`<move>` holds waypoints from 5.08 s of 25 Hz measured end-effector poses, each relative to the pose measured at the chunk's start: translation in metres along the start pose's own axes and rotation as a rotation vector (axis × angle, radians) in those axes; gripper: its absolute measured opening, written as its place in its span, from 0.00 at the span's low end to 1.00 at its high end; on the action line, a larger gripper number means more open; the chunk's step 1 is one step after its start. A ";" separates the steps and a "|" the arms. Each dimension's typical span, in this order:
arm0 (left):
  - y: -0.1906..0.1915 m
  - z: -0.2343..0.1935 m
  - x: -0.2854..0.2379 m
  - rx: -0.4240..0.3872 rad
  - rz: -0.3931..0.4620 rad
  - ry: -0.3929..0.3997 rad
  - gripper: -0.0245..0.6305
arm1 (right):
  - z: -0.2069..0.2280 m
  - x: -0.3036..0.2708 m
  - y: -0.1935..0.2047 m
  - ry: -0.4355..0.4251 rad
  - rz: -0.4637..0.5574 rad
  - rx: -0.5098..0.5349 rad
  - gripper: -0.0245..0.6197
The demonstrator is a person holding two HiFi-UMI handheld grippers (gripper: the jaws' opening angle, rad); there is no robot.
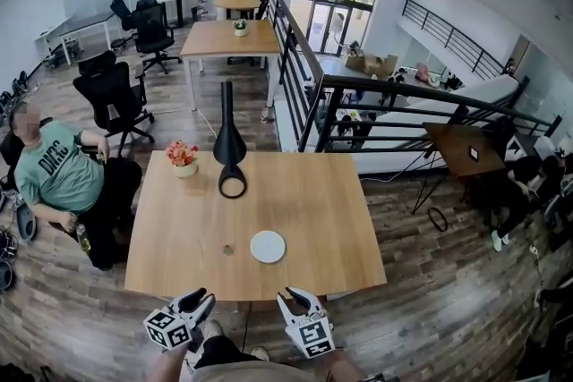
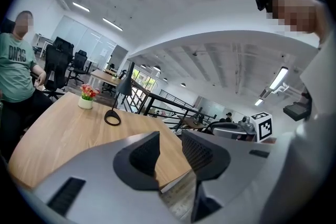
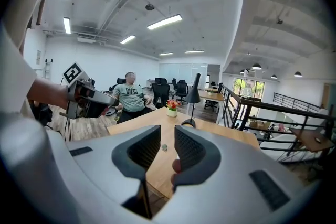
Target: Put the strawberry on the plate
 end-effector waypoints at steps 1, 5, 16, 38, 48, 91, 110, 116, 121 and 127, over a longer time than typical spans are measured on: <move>-0.005 -0.006 -0.002 -0.001 -0.004 0.010 0.24 | 0.000 -0.003 -0.004 0.007 -0.005 -0.001 0.17; -0.030 -0.029 -0.004 -0.019 -0.013 0.051 0.24 | -0.001 -0.018 -0.025 0.041 -0.021 -0.011 0.17; -0.077 -0.098 0.009 -0.066 -0.041 0.092 0.04 | -0.021 -0.065 -0.077 0.104 -0.024 -0.040 0.17; -0.074 -0.188 0.036 -0.042 -0.102 0.164 0.04 | -0.062 -0.145 -0.103 0.137 -0.058 -0.108 0.17; -0.080 -0.191 0.033 -0.025 -0.088 0.160 0.04 | -0.057 -0.157 -0.117 0.116 -0.084 -0.091 0.17; -0.104 -0.184 -0.051 0.141 -0.084 -0.228 0.04 | 0.017 -0.370 -0.007 -0.388 -0.434 0.305 0.18; -0.100 -0.192 -0.065 0.163 -0.132 -0.283 0.04 | -0.021 -0.472 0.083 -0.531 -0.632 0.599 0.23; -0.100 -0.195 -0.058 0.180 -0.126 -0.301 0.04 | -0.026 -0.484 0.090 -0.564 -0.673 0.615 0.23; -0.094 -0.197 -0.053 0.191 -0.128 -0.306 0.04 | -0.030 -0.490 0.085 -0.577 -0.672 0.604 0.23; -0.091 -0.198 -0.048 0.193 -0.126 -0.303 0.04 | -0.031 -0.497 0.088 -0.557 -0.676 0.608 0.26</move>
Point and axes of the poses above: the fingertips, and each gripper's own axes: x backward along the fingers, z to its right, y out of its underside, the point moved 3 cm from there along x, backward along the fingers, and after that the axes turned 14 degrees about -z, right-handed, at the moved point
